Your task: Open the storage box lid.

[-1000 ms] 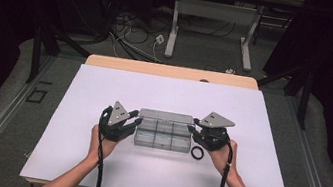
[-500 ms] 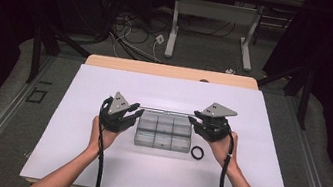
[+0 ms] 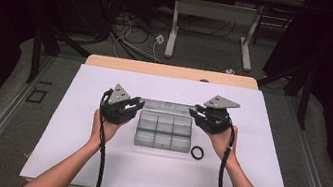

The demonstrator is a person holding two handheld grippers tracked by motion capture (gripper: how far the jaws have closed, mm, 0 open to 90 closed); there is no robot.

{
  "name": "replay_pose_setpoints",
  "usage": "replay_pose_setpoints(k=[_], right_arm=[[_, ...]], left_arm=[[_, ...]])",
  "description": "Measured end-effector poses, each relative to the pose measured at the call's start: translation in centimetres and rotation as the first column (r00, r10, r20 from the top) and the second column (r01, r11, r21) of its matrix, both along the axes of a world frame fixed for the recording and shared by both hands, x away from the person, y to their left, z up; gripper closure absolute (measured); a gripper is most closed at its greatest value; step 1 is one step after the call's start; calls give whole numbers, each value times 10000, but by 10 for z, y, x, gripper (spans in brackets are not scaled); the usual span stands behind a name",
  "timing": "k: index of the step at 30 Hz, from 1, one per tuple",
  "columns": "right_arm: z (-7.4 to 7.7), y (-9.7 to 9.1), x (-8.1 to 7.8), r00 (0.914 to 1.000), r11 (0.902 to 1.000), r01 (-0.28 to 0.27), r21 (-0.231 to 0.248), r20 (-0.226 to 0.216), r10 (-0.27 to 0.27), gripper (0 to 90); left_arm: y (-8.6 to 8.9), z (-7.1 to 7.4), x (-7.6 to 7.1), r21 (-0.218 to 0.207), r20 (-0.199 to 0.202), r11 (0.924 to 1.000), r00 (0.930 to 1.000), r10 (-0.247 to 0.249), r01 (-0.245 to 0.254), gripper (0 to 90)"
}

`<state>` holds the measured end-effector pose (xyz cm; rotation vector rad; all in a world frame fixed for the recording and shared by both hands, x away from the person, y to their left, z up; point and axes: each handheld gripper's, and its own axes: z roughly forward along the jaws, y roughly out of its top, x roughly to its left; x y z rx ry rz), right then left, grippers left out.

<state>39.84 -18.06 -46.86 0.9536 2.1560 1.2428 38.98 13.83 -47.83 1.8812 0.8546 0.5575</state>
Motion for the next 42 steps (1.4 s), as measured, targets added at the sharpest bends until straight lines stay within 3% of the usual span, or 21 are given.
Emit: replay_pose_setpoints(k=[9,26,27,28,42], right_arm=[[0,-2,8,9997,9989,189,422,-182,-181,701],[-5,-2,19,9983,9973,432,595,-408,-408,704],[-5,-2,19,9983,9973,432,595,-408,-408,704],[-12,-3,25,9959,9953,621,745,-706,-569,703],[-22,2,35,9921,9964,656,541,-1106,-593,705]], left_arm=[[1,1,6,-202,37,9998,10000,52,-51,729],[0,-6,15,-193,-92,9997,9998,170,-172,722],[0,-10,19,-151,-236,9996,9995,229,-233,722],[-1,-12,21,-139,-300,9996,9993,243,-247,722],[-3,-20,30,-49,-620,9993,9974,367,-371,726]])
